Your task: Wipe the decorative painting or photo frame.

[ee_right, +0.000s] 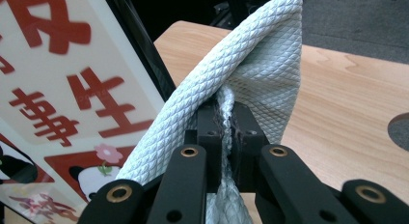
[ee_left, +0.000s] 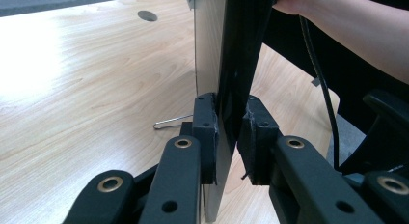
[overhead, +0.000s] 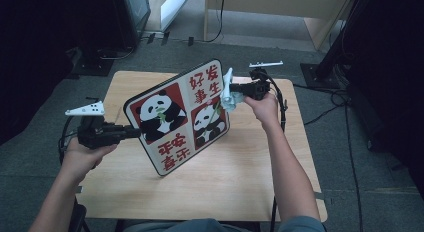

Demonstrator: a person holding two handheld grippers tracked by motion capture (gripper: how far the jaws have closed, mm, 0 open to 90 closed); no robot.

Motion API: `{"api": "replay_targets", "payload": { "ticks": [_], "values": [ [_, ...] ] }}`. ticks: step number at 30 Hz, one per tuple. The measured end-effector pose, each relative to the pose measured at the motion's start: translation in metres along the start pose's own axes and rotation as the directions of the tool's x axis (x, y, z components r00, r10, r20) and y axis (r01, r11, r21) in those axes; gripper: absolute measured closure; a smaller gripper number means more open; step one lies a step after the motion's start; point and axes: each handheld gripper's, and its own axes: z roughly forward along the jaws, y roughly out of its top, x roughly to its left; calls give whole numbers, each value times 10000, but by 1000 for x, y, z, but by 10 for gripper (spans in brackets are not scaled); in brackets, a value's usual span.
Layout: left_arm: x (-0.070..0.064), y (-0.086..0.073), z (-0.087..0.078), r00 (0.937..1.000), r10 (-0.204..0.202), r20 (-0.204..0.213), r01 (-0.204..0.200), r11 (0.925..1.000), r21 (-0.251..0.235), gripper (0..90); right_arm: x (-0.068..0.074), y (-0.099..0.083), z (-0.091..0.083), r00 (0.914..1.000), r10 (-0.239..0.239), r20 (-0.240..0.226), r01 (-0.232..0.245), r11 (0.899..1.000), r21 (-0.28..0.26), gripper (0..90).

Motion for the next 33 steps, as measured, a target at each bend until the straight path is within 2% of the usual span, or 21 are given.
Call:
{"api": "replay_targets", "payload": {
  "ticks": [3, 6, 9, 12, 16, 18, 23, 26, 33],
  "values": [
    [0, 0, 0, 10000, -16, -50, 16, 10000, -15, 790, -2, -7, 0, 9993, -373, -43, 372, 9991, -207, 852],
    [0, 0, 0, 10000, 17, -45, -17, 10000, 7, 790, -5, -12, 2, 9999, -99, -69, 98, 9999, -109, 852],
    [0, 0, 0, 10000, 11, -53, -11, 10000, 4, 790, -6, -17, 3, 9997, -224, -34, 223, 9994, -270, 852],
    [0, 0, 0, 10000, 19, -39, -19, 10000, 10, 790, -8, -21, 4, 9999, -105, -32, 104, 9996, -281, 852],
    [0, 0, 0, 10000, 21, -46, -21, 10000, -2, 790, -10, -27, 6, 9999, 94, 41, -94, 10000, -27, 851],
    [0, 0, 0, 10000, 16, -41, -16, 10000, 1, 790, -12, -32, 7, 9999, 110, 37, -109, 9998, -150, 851],
    [-1, 0, 0, 10000, 42, -78, -42, 10000, 15, 790, -16, -39, 10, 9992, 405, 52, -405, 9992, 23, 851],
    [-1, 0, 1, 9999, 80, -133, -80, 10000, 22, 791, -17, -43, 11, 9994, 320, 101, -319, 9995, -44, 851],
    [-1, 0, 1, 9999, 86, -133, -86, 10000, 44, 791, -22, -52, 13, 9977, 656, 150, -657, 9978, 46, 850]
  ]
}}
